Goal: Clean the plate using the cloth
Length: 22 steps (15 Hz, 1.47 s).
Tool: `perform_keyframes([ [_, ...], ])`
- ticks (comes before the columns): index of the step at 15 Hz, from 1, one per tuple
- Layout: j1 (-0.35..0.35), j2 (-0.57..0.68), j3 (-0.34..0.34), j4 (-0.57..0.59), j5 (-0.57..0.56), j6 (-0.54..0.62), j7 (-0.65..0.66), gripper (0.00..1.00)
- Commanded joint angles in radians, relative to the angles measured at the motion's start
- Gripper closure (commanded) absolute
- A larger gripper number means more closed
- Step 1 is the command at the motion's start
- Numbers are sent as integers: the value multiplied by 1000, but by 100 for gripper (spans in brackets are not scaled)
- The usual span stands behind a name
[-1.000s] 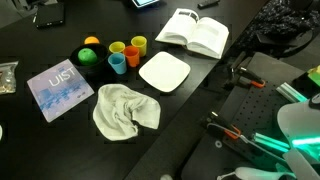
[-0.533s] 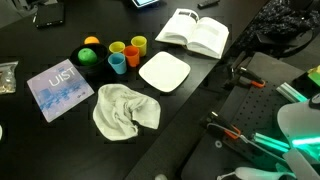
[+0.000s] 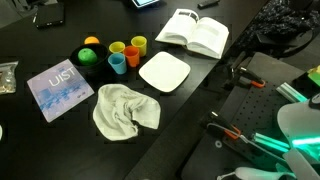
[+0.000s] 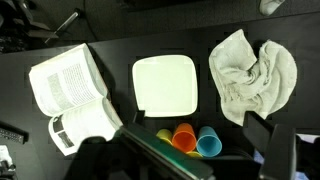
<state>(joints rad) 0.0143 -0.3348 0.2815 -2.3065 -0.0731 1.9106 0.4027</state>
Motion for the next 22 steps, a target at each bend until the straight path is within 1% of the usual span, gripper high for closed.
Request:
perform_keyframes([
  [1,29,3,-26,2,-9,-3,8,0],
  [17,29,3,-28,0,-13,2,9,0],
  [20,34,3,-35,-8,-15,51,9,0],
  [22,37,5,-37,-10,-10,107,11,0],
])
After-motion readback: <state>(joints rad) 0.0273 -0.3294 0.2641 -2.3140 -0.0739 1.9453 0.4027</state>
